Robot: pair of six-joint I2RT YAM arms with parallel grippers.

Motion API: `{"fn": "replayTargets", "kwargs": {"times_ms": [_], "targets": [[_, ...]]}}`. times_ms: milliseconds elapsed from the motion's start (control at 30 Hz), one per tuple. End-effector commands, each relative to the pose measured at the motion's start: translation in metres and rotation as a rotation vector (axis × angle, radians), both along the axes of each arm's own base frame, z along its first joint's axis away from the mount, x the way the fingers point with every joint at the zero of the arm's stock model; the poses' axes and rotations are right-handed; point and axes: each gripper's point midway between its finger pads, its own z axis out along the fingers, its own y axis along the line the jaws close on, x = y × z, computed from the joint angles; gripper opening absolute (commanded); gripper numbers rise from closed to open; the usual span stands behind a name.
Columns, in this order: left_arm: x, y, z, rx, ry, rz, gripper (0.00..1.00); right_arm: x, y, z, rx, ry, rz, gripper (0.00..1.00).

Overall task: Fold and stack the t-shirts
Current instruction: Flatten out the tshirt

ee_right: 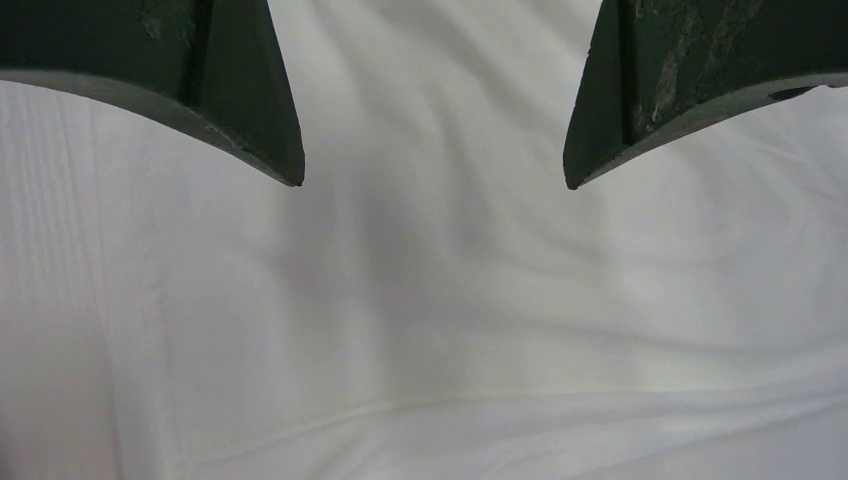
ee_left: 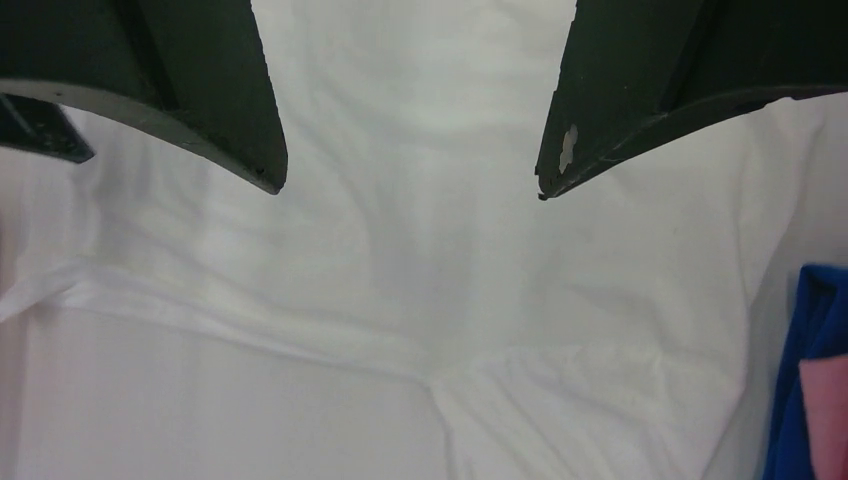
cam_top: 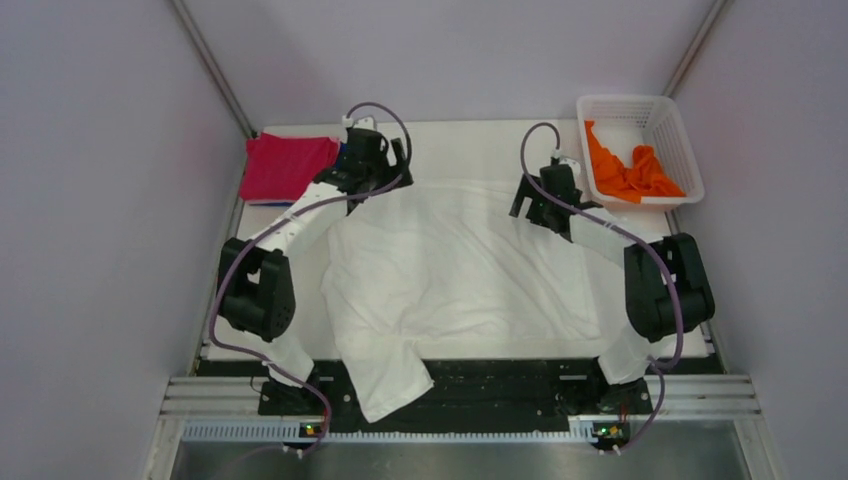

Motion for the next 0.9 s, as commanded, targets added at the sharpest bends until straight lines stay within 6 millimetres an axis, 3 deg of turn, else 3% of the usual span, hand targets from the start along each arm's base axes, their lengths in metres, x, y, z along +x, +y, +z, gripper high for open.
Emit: {"fn": "replayTargets", "kwargs": {"times_ms": [0,167,300,467,700,867], "targets": [[-0.042,0.040,-0.056,0.089,0.160,0.083,0.99,0.036,0.014,0.016,0.006,-0.067,0.029,0.99],[-0.062,0.055,-0.080,0.128,0.219,0.129,0.99,0.061,0.033,-0.005,0.084,-0.042,0.030,0.99],[-0.070,0.047,-0.102,0.091,0.261,0.101,0.99,0.089,0.031,-0.013,0.063,-0.056,-0.015,0.99],[-0.075,0.063,-0.122,0.167,0.303,0.159,0.99,0.125,0.027,-0.015,0.030,-0.090,-0.074,0.99],[-0.082,0.075,-0.139,0.227,0.350,0.197,0.99,0.175,0.013,-0.031,0.019,-0.093,-0.143,0.99],[-0.079,0.080,-0.131,0.245,0.336,0.225,0.99,0.208,-0.012,-0.010,0.001,-0.167,-0.196,0.99]]}}
